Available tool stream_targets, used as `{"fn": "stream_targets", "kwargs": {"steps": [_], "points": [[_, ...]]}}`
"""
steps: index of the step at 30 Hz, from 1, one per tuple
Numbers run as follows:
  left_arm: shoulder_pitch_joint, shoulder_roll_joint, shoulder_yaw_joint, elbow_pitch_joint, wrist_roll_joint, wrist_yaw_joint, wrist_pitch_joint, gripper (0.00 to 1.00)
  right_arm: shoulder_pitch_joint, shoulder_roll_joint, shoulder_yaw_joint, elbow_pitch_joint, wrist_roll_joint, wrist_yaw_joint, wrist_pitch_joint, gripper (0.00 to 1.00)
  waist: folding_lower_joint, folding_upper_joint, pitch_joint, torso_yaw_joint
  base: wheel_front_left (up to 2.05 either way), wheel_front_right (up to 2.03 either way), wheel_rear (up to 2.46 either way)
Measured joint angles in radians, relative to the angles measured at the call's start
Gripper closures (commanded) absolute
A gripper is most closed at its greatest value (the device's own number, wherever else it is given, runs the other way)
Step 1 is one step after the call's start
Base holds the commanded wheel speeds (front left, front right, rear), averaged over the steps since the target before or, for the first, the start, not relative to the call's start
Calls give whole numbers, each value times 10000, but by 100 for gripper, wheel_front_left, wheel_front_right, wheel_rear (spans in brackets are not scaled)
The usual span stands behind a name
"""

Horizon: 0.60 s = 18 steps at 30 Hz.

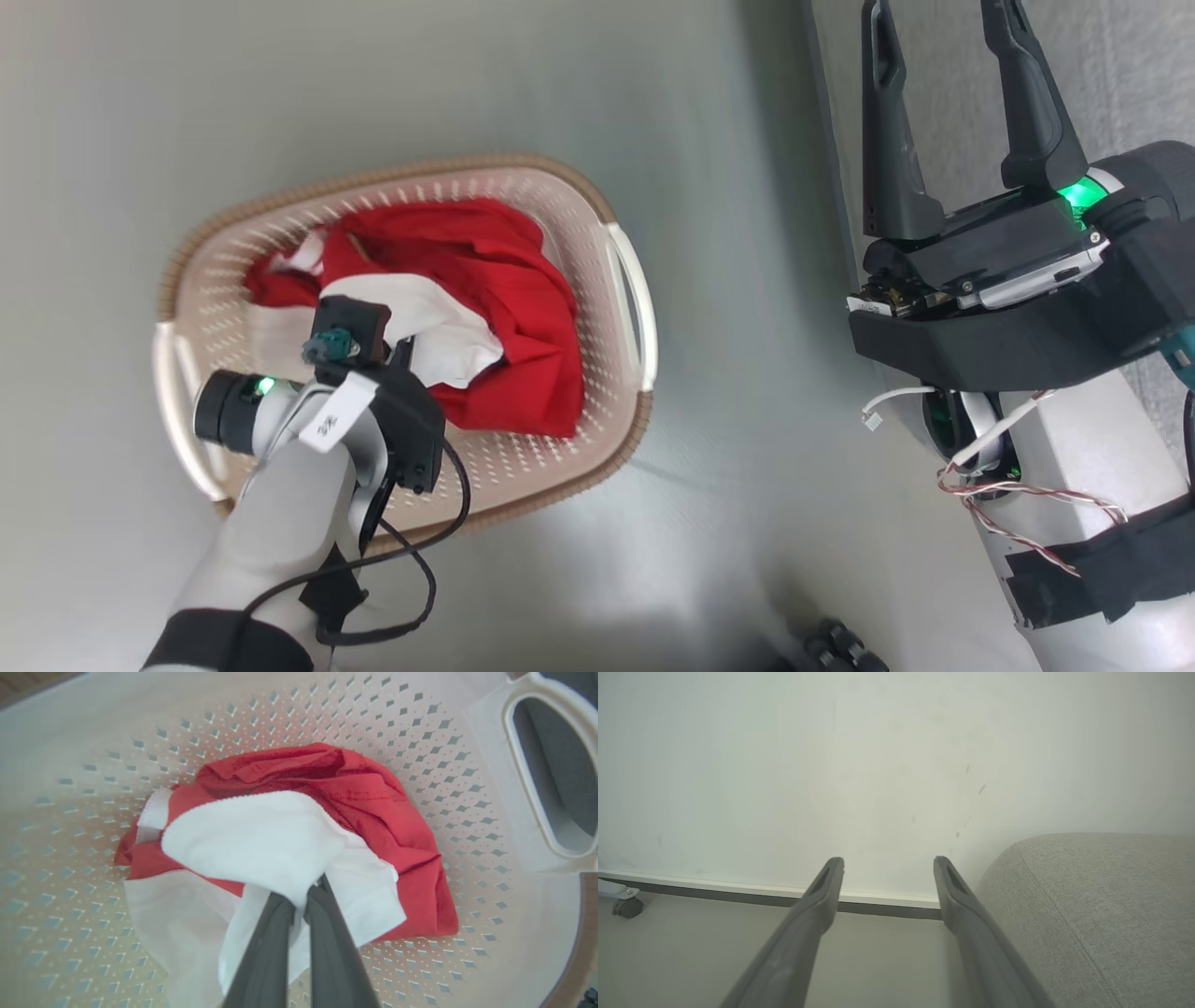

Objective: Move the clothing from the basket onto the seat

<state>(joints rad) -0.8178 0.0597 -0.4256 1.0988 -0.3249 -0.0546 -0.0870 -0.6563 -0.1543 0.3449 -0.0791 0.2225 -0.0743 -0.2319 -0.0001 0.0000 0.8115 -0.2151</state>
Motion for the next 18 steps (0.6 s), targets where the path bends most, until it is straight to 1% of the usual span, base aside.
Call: {"fn": "stream_targets", "kwargs": {"steps": [3, 5, 6, 10, 18], "points": [[95, -17, 79, 13, -73, -82, -228, 100, 7, -36, -21, 194, -2, 2, -29, 0, 0, 0, -267, 110, 0, 0, 0], [182, -38, 153, 19, -307, -86, -428, 100, 62, -48, -56, 328, -2, 8, -42, 0, -1, 0, -542, 219, 0, 0, 0], [298, -63, 234, 25, -410, -132, -640, 100, 153, -54, -77, 523, -2, 8, -44, 0, -1, 0, -824, 327, 0, 0, 0], [516, -92, 353, 33, -577, -167, -1045, 100, 333, -56, -253, 859, 148, 8, -71, 0, -1, 0, -1398, 537, 0, 0, 0], [1104, -165, 525, 33, -955, -261, -1363, 100, 1083, 33, -470, 1565, 485, -17, -81, 0, -1, 0, -2591, 913, 0, 0, 0]]}}
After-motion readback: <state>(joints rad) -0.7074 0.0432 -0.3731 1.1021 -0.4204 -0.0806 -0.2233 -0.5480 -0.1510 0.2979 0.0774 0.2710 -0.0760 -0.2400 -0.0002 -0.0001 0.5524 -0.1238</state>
